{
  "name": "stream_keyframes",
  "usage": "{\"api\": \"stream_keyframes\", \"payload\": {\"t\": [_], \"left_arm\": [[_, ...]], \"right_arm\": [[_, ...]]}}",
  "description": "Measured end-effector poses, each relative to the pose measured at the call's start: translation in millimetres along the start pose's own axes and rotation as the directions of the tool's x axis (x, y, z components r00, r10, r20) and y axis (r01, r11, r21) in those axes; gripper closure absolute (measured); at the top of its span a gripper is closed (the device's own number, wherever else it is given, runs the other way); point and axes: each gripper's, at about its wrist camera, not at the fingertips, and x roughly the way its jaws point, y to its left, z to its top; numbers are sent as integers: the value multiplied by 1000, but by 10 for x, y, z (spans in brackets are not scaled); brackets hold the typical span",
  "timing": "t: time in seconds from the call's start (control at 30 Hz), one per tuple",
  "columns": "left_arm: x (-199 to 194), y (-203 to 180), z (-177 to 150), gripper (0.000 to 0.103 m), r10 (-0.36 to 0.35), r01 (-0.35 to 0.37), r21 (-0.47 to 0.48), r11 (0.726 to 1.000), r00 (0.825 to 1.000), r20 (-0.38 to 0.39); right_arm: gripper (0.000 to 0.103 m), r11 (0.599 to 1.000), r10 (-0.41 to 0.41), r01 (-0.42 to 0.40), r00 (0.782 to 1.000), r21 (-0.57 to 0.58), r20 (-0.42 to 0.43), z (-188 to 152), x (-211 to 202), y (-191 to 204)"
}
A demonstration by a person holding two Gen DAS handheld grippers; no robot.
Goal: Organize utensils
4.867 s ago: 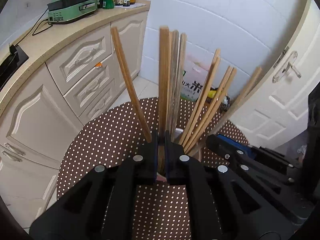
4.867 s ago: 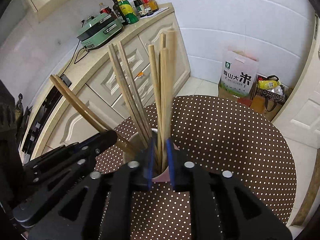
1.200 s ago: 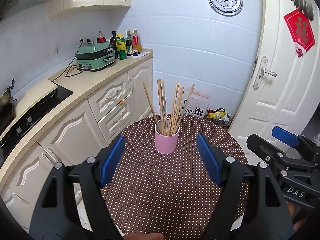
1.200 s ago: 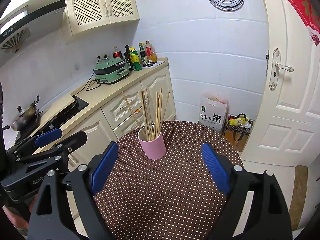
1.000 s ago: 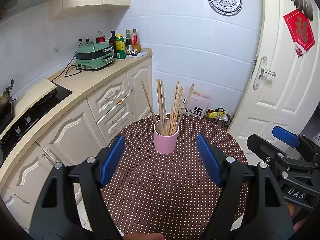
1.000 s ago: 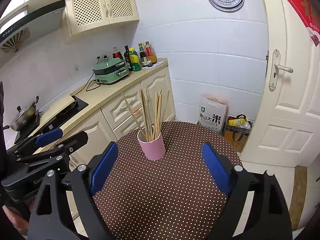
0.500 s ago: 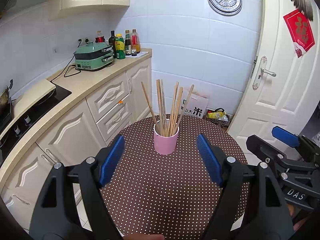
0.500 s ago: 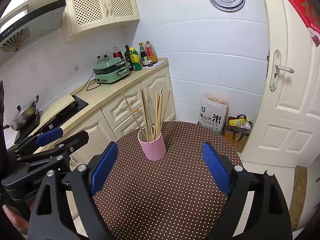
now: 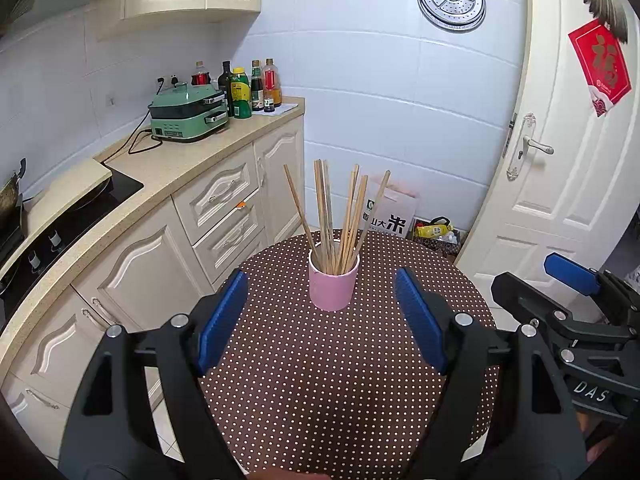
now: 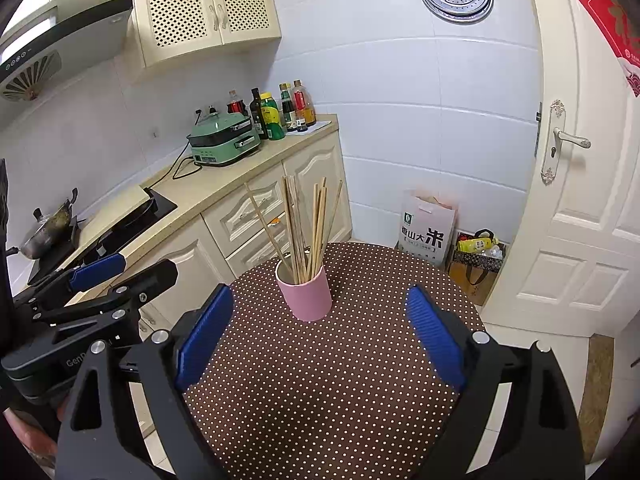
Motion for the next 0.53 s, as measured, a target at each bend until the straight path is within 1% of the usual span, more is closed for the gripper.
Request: {"api": "stream_keyframes", "payload": {"t": [0.33, 0.53], "left_arm": [[46, 13, 18, 28, -14, 14, 0, 1000, 1000, -12], [60, -4, 18, 28, -11, 11, -2, 1000, 1000, -14]], "right_arm": [[16, 1000, -1, 1, 1000, -2, -4, -3, 5, -18], [16, 1000, 1, -1, 1000, -10, -7, 6, 17, -10]]}}
